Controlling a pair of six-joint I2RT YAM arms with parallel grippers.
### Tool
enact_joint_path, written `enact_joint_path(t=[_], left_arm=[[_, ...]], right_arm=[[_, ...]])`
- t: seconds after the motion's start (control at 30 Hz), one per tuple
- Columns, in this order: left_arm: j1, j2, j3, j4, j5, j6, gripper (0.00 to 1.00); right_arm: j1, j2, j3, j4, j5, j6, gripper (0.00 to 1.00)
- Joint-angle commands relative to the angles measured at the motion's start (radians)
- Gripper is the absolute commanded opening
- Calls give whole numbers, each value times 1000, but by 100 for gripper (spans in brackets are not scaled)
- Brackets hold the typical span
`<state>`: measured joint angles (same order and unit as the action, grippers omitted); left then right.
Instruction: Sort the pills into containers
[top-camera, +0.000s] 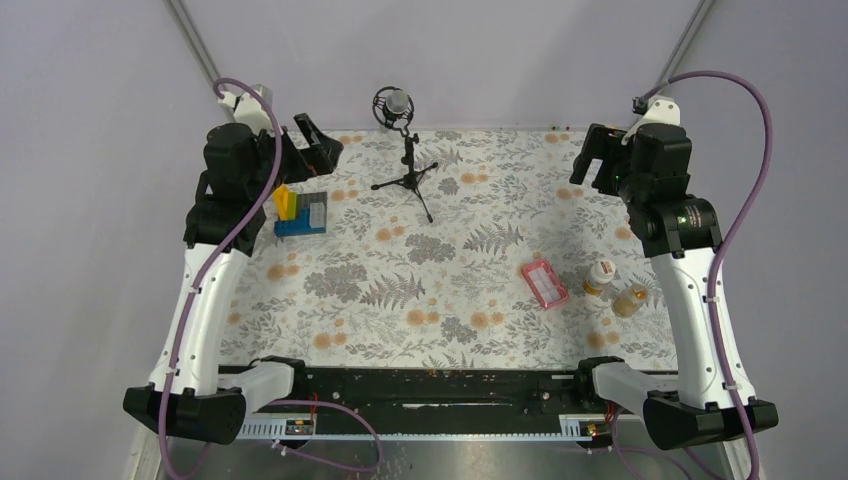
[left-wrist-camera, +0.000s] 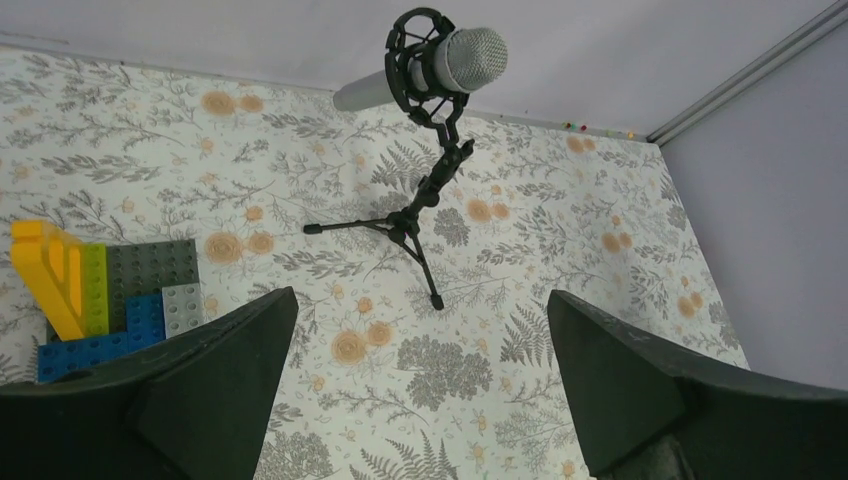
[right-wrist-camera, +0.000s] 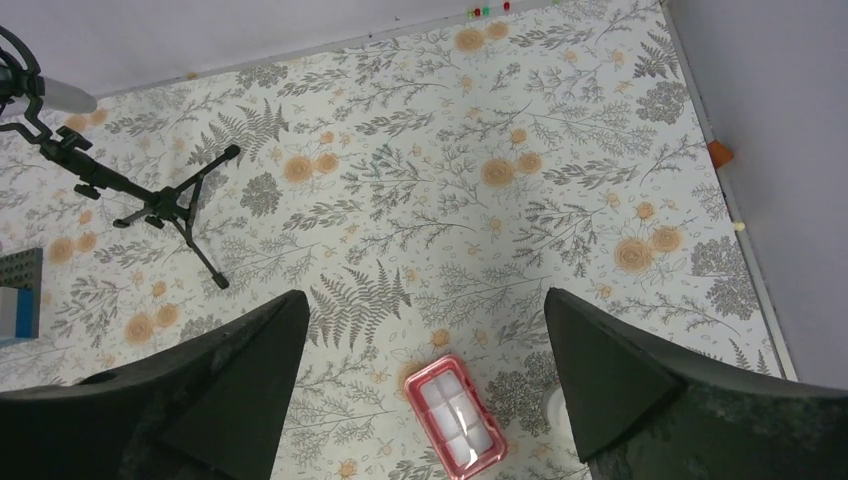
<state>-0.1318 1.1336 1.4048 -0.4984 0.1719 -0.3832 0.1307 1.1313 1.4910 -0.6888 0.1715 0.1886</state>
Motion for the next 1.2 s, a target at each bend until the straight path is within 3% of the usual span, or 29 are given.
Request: enact_joint_path(t=[0.0, 0.1, 0.43, 0.67, 0.97, 1.17], left_arm=[[3, -46, -36, 90, 31, -18, 99], [3, -89, -108, 147, 32, -13, 99], [4, -119, -245, 234, 118, -33, 99], [3, -103, -327, 293, 193, -94, 99], [2, -78, -360, 301, 211, -103, 99], [-3, -79, -370, 304, 211, -102, 99]], right_arm=[[-3, 14, 7, 26, -24, -22, 99], [-3, 43, 0, -43, -19, -53, 100], [24, 130, -159, -75, -238, -14, 99], [156, 205, -313, -77, -84, 21, 100], [193, 236, -573, 36, 111, 54, 100], [193, 297, -613, 91, 64, 23, 100]])
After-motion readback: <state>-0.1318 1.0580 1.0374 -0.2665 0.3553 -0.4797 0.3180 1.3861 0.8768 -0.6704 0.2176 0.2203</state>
